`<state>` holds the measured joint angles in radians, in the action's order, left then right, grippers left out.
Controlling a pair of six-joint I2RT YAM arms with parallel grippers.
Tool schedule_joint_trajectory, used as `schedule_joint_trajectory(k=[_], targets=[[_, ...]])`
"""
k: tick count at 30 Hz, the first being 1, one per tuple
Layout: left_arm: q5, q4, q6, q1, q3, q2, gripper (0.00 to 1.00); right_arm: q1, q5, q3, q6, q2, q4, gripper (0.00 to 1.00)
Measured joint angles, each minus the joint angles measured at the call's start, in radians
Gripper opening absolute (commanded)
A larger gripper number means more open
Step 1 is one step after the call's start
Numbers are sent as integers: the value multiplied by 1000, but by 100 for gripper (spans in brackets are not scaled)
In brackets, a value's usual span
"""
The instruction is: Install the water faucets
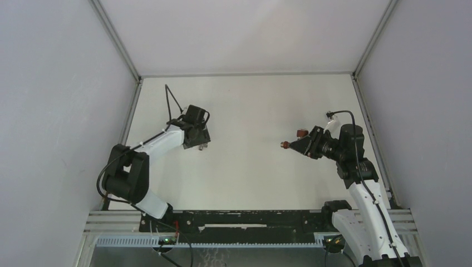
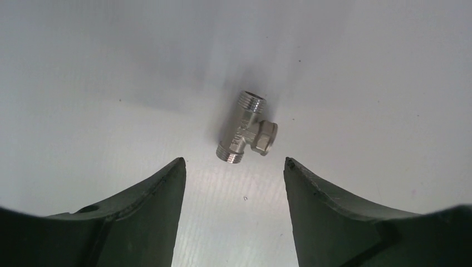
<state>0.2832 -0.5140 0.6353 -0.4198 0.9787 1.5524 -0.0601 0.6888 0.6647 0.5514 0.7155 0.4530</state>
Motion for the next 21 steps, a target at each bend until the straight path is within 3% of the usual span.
schedule_joint_trajectory(k=[11, 21], targets=[[-153, -9, -73, 48, 34, 126, 63, 0, 5, 0, 4, 5, -17, 0], [-164, -15, -98, 74, 89, 199, 48, 0, 9, 0, 3, 11, -17, 0]])
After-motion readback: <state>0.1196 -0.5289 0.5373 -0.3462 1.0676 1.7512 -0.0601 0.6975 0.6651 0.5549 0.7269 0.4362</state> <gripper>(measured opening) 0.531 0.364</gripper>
